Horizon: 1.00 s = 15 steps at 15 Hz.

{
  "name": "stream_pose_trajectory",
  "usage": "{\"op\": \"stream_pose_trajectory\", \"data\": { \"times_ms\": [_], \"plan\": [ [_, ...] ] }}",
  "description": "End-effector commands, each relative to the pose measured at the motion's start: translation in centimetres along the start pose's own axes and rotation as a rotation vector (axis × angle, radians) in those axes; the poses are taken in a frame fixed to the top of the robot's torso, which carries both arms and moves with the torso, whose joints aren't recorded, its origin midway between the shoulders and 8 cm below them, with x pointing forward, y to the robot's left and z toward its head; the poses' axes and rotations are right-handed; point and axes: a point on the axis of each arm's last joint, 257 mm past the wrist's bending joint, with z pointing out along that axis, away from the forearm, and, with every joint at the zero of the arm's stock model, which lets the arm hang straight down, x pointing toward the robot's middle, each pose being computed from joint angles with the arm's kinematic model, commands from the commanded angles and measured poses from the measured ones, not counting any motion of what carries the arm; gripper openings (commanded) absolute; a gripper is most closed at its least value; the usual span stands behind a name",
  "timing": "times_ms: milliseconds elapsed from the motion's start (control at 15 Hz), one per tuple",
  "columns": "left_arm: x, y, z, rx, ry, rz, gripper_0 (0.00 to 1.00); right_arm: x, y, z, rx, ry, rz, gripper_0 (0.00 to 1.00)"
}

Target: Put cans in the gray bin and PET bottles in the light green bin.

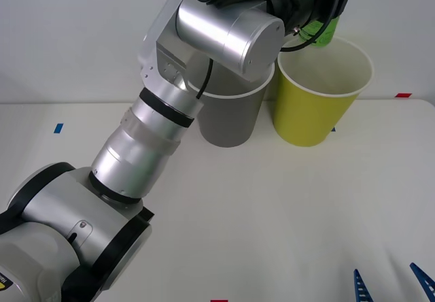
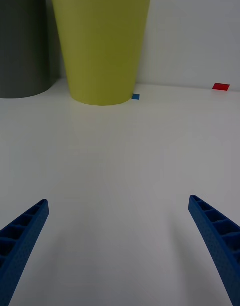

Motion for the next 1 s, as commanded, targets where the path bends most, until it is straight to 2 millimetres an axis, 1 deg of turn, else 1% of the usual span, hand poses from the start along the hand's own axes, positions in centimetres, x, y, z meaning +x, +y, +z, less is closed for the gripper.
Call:
{"op": "stream_pose_trajectory", "data": {
  "times_ms": [67,133,267,400,467,733,867,1000],
  "plan": [
    [1.9,-0.3,1.6,0.011,-0.042,-0.046,0.0,0.0,0.0,0.0,0.0,0.0,0.0,0.97],
    [2.4,-0.1,2.0,0.01,-0.057,-0.061,0.0,0.0,0.0,0.0,0.0,0.0,0.0,0.97],
    [2.7,-0.6,2.2,0.023,-0.063,-0.092,0.0,0.0,0.0,0.0,0.0,0.0,0.0,0.97],
    [3.1,-2.0,2.3,0.059,-0.054,-0.122,0.0,0.0,0.0,0.0,0.0,0.0,0.0,0.97],
    [3.2,-2.4,2.3,0.068,-0.051,-0.127,0.0,0.0,0.0,0.0,0.0,0.0,0.0,0.97],
    [3.4,-2.6,2.3,0.069,-0.048,-0.099,0.0,0.0,0.0,0.0,0.0,0.0,0.0,0.97],
    [3.9,-2.1,2.7,0.056,-0.07,-0.039,0.0,0.0,0.0,0.0,0.0,0.0,0.0,0.97],
    [4.6,-2.0,3.1,0.047,-0.113,-0.034,0.0,0.0,0.0,0.0,0.0,0.0,0.0,0.97]
  ]
}}
